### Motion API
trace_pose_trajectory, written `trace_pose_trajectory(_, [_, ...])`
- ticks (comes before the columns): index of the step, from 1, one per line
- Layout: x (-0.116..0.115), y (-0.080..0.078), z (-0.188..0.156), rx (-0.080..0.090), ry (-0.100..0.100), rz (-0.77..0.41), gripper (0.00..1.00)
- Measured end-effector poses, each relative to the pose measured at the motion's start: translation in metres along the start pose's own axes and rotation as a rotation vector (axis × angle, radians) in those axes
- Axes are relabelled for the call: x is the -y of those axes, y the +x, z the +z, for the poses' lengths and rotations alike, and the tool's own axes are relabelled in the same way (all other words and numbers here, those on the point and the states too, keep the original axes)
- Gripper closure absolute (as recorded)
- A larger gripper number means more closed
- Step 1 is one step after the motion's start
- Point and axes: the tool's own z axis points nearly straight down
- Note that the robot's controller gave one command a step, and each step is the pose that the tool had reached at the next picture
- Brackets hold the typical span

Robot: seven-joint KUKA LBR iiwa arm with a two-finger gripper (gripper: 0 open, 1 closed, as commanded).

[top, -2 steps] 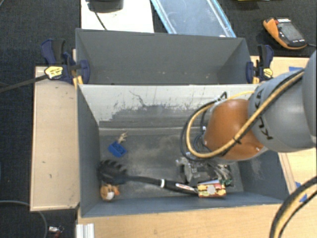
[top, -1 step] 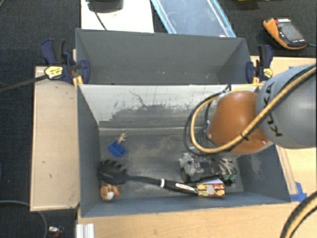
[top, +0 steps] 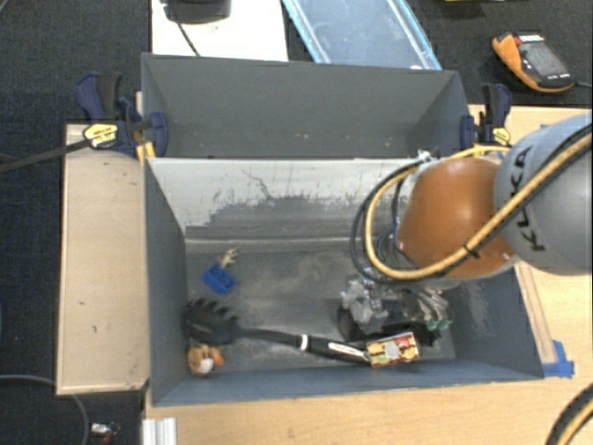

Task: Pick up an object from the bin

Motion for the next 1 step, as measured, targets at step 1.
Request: trace_pose_trajectory(1, [0.0004, -0.0026, -0.0280, 0.004, 0.001, 0.000, 1.00])
